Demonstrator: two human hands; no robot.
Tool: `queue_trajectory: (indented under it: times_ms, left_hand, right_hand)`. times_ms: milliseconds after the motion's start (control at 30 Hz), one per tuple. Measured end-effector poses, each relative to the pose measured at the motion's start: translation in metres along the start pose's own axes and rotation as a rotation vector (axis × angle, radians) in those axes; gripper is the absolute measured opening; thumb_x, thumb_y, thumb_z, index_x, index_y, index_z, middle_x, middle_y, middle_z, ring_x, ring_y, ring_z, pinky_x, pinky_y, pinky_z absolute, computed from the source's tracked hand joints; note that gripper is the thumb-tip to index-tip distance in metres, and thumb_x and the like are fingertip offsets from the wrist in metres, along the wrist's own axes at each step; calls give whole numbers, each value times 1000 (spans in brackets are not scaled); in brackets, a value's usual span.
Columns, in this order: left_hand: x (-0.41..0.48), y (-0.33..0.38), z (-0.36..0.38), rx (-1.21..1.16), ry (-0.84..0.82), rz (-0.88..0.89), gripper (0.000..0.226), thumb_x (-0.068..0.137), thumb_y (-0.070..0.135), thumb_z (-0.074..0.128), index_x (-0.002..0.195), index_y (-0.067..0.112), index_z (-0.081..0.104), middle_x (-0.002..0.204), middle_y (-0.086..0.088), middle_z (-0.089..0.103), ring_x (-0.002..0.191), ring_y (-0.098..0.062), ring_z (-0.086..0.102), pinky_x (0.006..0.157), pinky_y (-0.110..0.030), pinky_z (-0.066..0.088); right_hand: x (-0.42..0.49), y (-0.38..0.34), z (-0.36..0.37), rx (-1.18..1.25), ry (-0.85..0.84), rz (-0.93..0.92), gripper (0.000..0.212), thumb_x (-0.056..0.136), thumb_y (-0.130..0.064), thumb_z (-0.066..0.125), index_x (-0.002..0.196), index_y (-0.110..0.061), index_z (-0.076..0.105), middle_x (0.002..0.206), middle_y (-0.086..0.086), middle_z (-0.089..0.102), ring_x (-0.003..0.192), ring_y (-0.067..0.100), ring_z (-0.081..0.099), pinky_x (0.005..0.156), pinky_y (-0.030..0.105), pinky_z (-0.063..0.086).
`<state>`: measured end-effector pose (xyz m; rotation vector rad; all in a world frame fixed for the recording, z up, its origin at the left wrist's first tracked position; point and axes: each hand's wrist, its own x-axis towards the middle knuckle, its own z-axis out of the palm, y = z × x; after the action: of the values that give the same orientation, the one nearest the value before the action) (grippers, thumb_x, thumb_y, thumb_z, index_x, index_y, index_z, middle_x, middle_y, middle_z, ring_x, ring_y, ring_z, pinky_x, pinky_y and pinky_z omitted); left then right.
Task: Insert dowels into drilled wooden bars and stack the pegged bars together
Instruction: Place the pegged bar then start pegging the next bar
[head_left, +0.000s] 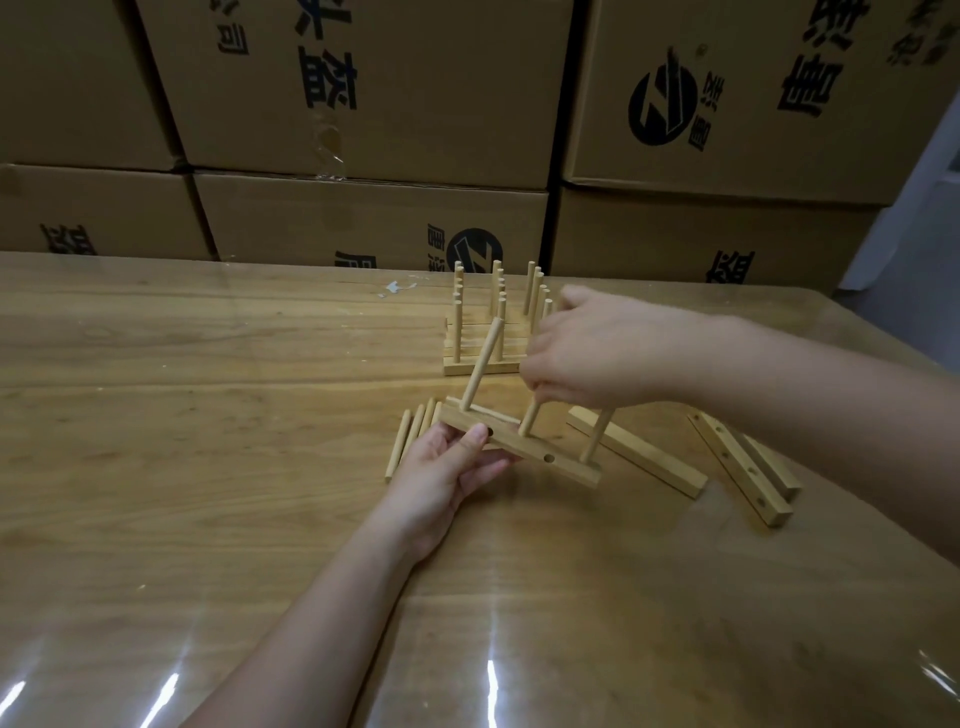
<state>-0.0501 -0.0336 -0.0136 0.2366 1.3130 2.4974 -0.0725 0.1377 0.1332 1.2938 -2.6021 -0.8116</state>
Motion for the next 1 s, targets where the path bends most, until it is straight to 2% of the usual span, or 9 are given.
queue_trajectory:
  times_ms: [133,300,367,433,500,567,700,833,1000]
  left_hand:
    - [1,-2,0,-8,-4,12,38,81,19,59,113,-1,56,106,-15,71,98,-24,69,72,-21,55]
    - [1,-1,2,-16,4,12,40,84,13,57,117,-7,53,102,-15,72,96,-23,70,71,-19,55]
    - [1,-1,3,-14,15,7,37,87,9,54,119,-11,51,102,-16,71,95,-23,70,70,-19,56]
    - [1,-2,2,-15,28,3,37,90,7,52,120,-13,49,103,-18,70,95,-24,70,69,-20,56]
    - [1,-1,2,-14,33,5,35,91,6,51,120,-13,50,103,-19,70,95,-24,70,69,-20,56]
    - [2,-2,2,-12,29,10,32,91,7,51,117,-10,52,101,-17,71,96,-24,70,70,-20,56]
    - [2,-1,2,-7,22,21,24,91,9,51,110,-4,56,97,-12,73,95,-21,70,71,-19,55]
    - [0,-2,4,14,26,25,29,85,12,56,109,-4,55,98,-14,73,96,-24,70,72,-20,56]
    - [-1,-2,4,60,36,21,20,94,4,49,111,-3,56,99,-13,73,97,-24,70,72,-20,56]
  right_hand:
    - [8,-19,3,-112,-70,-97,25,88,-35,56,110,-25,59,98,-8,60,99,14,55,92,32,34]
    - [11,-22,5,-55,-96,-101,22,89,-31,56,109,-24,60,102,-7,64,101,15,57,93,30,35]
    - [13,-22,5,-30,-135,-79,20,91,-31,54,108,-24,61,98,-7,65,97,16,59,93,33,43]
    - [14,-23,4,-4,-179,-53,19,93,-32,50,106,-23,62,90,-7,63,90,16,60,84,34,49]
    - [15,-23,2,13,-207,-28,20,94,-35,48,102,-23,61,81,-9,60,81,14,59,73,29,50]
    - [18,-22,0,11,-227,-15,21,95,-37,45,99,-24,61,75,-10,55,75,12,57,62,25,45]
    - [22,-19,-5,14,-282,6,24,95,-40,43,94,-24,61,69,-10,52,64,7,49,53,23,31]
    - [26,-19,-5,41,-345,12,28,95,-43,41,98,-23,61,72,-8,54,68,8,51,57,24,34]
    - [25,-19,2,41,-331,21,31,95,-43,41,100,-22,62,71,-10,53,70,9,53,62,25,41]
